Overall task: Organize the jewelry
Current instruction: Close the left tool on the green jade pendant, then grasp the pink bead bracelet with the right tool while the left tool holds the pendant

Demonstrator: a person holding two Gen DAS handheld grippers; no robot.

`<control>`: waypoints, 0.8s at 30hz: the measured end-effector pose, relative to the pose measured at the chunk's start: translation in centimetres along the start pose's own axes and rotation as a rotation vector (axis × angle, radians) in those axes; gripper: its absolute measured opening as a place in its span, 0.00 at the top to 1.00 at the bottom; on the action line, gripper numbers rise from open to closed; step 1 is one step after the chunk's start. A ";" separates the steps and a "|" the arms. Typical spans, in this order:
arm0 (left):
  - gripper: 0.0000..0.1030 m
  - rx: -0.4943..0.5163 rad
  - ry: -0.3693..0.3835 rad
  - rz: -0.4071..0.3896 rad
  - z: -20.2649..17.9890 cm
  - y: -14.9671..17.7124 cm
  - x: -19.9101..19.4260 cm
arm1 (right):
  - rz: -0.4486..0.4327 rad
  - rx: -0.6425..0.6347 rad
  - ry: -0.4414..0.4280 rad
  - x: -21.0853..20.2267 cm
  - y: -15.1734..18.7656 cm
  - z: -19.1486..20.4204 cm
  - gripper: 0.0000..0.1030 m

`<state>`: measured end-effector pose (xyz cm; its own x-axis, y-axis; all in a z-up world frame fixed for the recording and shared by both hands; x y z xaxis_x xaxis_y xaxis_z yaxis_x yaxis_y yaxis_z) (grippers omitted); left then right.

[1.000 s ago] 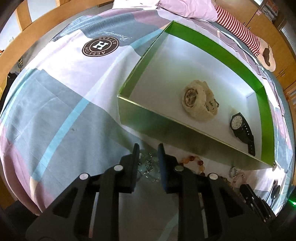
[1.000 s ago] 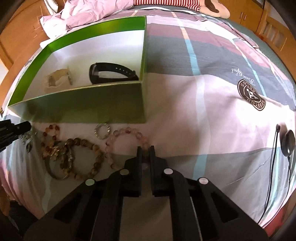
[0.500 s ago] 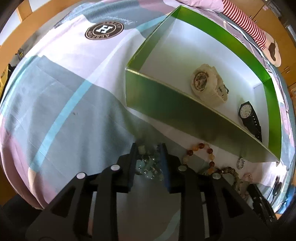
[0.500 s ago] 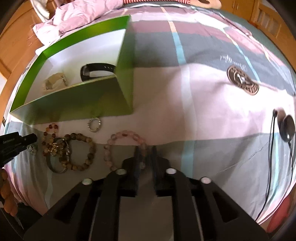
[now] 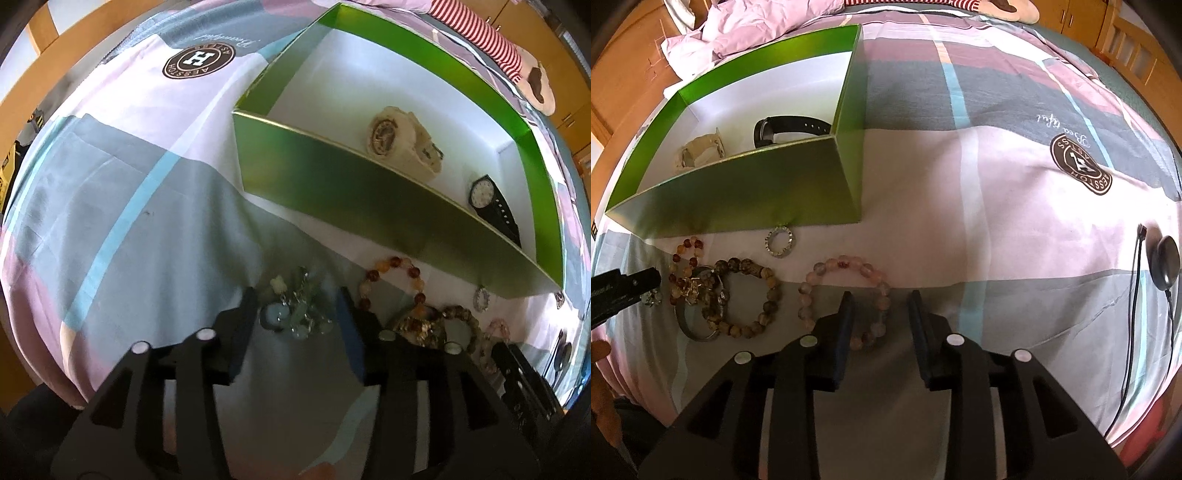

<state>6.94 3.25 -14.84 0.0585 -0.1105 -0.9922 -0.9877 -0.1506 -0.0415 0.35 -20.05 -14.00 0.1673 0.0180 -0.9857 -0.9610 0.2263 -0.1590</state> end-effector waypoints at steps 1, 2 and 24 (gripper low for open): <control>0.52 0.002 -0.004 -0.002 0.0 0.1 -0.1 | 0.000 0.002 0.000 0.0 -0.1 0.0 0.70; 0.52 0.004 -0.007 -0.002 -0.1 0.1 0.0 | 0.000 0.005 0.003 0.1 -0.1 0.0 0.70; 0.79 0.021 -0.108 -0.044 -1.2 0.6 -0.5 | -0.022 -0.037 0.045 -0.7 1.2 1.5 0.92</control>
<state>6.52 2.07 -14.23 0.0875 0.0025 -0.9962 -0.9874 -0.1320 -0.0871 -0.64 -18.33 -13.45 0.1789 -0.0307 -0.9834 -0.9649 0.1900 -0.1815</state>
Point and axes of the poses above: each gripper's, at about its wrist camera, not at the fingertips, and x roughly the way its jaws point, z to its left, y to its underside, the point moved 8 cm from there along x, roughly the way its jaws point, and after that the axes turned 13 degrees about z, right-handed, at the moved point
